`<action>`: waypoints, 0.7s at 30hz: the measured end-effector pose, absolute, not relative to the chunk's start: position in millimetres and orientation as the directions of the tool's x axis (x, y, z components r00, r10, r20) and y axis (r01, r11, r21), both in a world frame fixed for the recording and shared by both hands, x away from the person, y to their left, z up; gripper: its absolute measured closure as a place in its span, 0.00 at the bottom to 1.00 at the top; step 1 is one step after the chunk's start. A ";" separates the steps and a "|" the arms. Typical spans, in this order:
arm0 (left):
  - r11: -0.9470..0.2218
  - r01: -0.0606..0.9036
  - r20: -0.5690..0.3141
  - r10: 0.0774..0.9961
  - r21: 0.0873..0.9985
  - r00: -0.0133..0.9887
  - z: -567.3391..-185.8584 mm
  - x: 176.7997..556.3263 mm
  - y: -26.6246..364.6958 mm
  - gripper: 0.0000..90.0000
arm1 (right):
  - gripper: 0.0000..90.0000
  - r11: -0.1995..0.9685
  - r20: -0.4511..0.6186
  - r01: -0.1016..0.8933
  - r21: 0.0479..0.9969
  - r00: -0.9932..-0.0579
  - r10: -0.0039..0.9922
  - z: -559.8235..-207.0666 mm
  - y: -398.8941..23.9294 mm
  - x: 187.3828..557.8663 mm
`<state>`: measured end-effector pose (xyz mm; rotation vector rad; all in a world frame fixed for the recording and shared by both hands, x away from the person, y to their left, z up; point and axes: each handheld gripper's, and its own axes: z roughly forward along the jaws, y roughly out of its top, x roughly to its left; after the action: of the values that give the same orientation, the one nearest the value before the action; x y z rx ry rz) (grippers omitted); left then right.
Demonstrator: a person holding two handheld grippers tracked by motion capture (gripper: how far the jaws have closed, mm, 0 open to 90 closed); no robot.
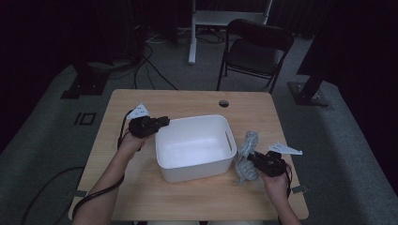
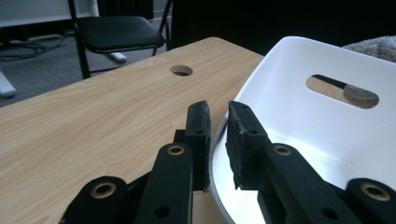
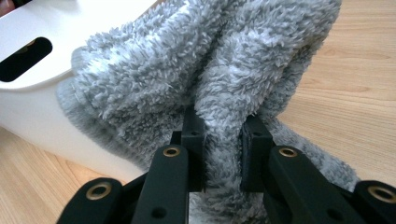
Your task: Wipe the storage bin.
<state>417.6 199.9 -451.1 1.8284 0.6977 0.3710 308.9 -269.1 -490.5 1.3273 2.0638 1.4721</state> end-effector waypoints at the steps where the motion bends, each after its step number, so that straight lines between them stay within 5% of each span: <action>1: -0.233 0.280 -0.077 0.626 0.931 0.776 -451.6 415.8 200.9 0.90 | 0.84 0.057 0.271 0.516 0.855 -0.538 0.798 -490.5 -269.2 308.8; 14: -0.224 0.279 -0.061 0.669 0.934 0.741 -452.3 396.5 210.0 0.95 | 0.84 0.062 0.268 0.512 0.857 -0.545 0.794 -489.4 -265.6 308.9; 21: -0.230 0.305 -0.093 0.638 0.924 0.764 -451.8 406.1 201.7 0.85 | 0.84 0.061 0.269 0.512 0.857 -0.545 0.794 -488.9 -265.4 308.7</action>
<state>406.1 201.7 -451.8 1.8279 0.7288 0.3671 308.7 -265.4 -488.9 1.3206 2.0689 1.4771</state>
